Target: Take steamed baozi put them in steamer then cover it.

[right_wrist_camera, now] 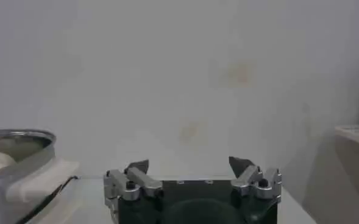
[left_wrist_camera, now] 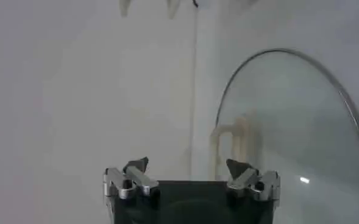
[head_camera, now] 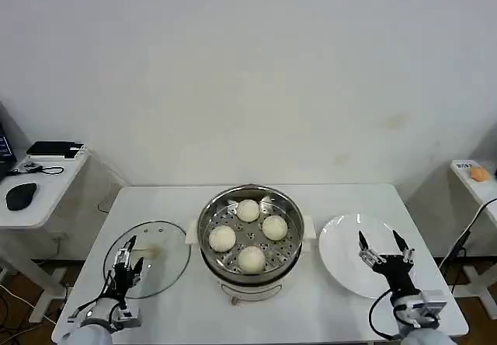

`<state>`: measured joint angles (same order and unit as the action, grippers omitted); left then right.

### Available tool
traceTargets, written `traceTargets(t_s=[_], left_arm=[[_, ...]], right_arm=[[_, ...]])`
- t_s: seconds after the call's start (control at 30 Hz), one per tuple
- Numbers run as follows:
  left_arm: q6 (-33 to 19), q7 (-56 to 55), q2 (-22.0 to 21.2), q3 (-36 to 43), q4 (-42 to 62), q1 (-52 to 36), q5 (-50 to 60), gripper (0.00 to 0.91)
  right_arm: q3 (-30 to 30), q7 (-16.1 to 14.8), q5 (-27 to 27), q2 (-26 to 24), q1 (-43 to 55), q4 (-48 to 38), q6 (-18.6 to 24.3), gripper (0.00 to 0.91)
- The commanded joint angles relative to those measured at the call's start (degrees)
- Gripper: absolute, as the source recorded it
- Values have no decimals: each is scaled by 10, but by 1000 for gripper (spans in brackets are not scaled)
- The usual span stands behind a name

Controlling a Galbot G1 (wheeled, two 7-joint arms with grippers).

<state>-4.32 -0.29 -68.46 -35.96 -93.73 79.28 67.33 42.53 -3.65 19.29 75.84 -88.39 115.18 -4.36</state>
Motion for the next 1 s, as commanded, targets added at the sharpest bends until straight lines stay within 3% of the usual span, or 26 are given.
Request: traceTargets(t_s=[0.03,0.93,1.0], left_arm=[[0,6,3,9,26,-38,16,907],[9,-47,-10,35,96,-97,-8,907],[14,-54,-11,41,104,-98,-16,836]], right_arm=[[0,0,-7,7,-2,1,4,907],[9,-1,-20,30,-6,-10,10,907],[9,-1,-20,31,-5,-12,10,907]])
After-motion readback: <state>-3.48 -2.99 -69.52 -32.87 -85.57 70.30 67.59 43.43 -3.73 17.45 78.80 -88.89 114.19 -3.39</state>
